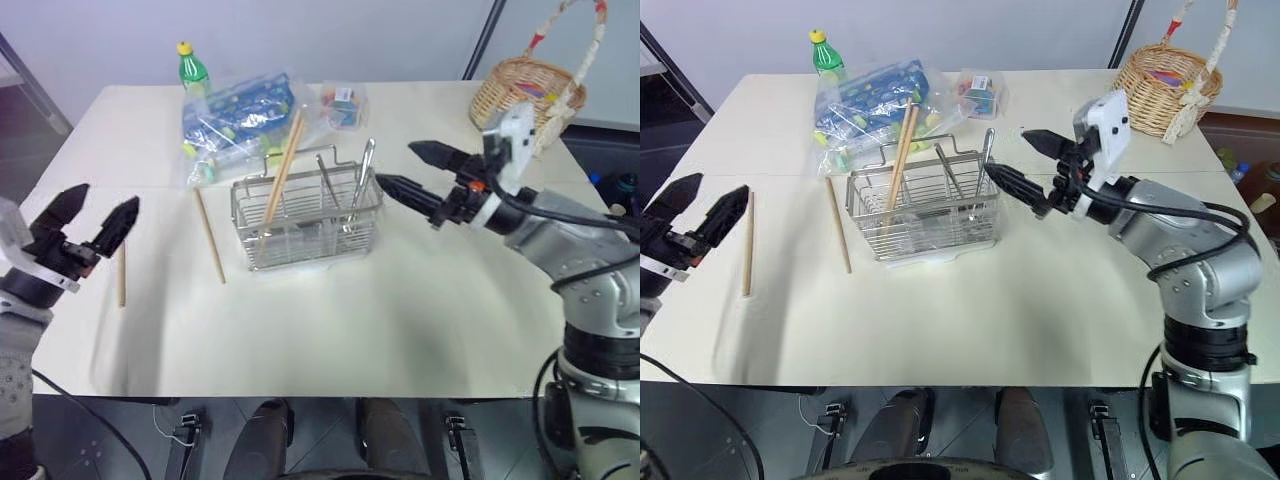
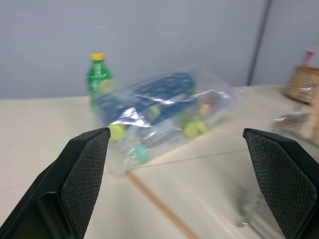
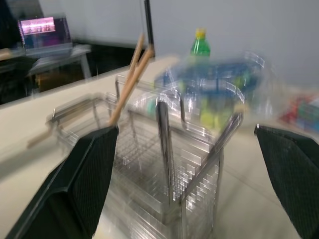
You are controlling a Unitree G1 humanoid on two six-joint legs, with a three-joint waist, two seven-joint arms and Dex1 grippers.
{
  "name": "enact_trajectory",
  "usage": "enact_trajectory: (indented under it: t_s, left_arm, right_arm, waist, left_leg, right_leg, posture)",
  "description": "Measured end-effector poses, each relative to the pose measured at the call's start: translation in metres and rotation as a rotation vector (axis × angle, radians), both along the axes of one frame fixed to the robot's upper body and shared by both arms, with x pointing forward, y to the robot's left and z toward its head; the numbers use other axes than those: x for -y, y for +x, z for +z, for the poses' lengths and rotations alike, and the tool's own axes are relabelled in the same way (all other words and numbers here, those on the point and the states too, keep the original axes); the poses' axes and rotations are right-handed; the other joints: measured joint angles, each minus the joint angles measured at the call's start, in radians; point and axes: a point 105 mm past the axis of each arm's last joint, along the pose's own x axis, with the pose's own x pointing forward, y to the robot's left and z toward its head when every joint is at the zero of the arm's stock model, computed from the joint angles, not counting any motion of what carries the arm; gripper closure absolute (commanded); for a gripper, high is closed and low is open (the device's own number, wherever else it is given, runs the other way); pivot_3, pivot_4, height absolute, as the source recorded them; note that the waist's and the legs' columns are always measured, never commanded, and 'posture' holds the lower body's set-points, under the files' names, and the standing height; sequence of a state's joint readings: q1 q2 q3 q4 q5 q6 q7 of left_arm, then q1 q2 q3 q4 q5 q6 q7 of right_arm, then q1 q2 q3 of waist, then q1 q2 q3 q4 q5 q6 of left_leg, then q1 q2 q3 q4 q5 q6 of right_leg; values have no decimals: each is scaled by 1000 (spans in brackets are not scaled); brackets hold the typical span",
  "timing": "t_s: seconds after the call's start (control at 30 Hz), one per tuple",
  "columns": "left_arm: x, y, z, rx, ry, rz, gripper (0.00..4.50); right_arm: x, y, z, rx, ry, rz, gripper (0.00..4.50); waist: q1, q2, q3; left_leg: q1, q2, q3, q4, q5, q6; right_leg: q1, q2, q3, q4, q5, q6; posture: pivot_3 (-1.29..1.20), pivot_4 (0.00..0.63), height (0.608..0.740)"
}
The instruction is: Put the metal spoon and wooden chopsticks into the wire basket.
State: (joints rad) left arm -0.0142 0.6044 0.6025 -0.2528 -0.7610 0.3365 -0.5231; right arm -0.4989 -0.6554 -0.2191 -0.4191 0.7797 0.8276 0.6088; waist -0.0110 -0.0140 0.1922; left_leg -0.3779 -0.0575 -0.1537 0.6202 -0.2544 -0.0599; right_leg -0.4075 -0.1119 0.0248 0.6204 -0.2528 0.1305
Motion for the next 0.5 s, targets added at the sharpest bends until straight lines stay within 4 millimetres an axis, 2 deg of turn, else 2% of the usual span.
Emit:
enact_trajectory:
  t_s: [0.2, 0.27, 0.37, 0.43, 0.5]
  left_arm:
    - [-1, 21, -34, -37, -60, 132, 0]
    - [1, 31, -52, -69, -104, 181, 0]
    - [3, 46, -81, -128, -169, 287, 0]
    - [6, 54, -103, -209, -171, 329, 0]
    - [8, 63, -116, -259, -174, 374, 0]
  right_arm:
    - [9, -27, -23, -45, -14, 39, 33]
    - [11, -36, -31, -45, -26, 47, 33]
    - [14, -54, -53, -85, -51, 36, 33]
    - [14, -59, -57, -85, -64, 42, 33]
    - [14, -65, -55, -47, -103, 57, 33]
  waist:
    - [4, -1, 0]
    - [-1, -1, 0]
    - [14, -1, -1]
    - [15, -2, -1]
    - [20, -2, -1]
  left_leg:
    - [-2, -1, 0, 0, 0, 0]
    - [-5, 0, 1, 3, 0, 0]
    - [-5, -1, 1, 4, 0, 0]
    - [-6, 0, 1, 6, 0, 0]
    - [-8, 0, 0, 8, 0, 0]
  right_leg:
    - [0, 0, 0, -4, 3, 4]
    - [-2, 0, 0, -5, 6, 4]
    - [0, 0, 0, -5, 6, 5]
    - [-1, 0, 0, -5, 7, 6]
    - [-1, 1, -1, -5, 8, 6]
  posture:
    - [0, 150, 740]
    - [0, 150, 740]
    - [0, 150, 740]
    - [0, 150, 740]
    - [0, 150, 740]
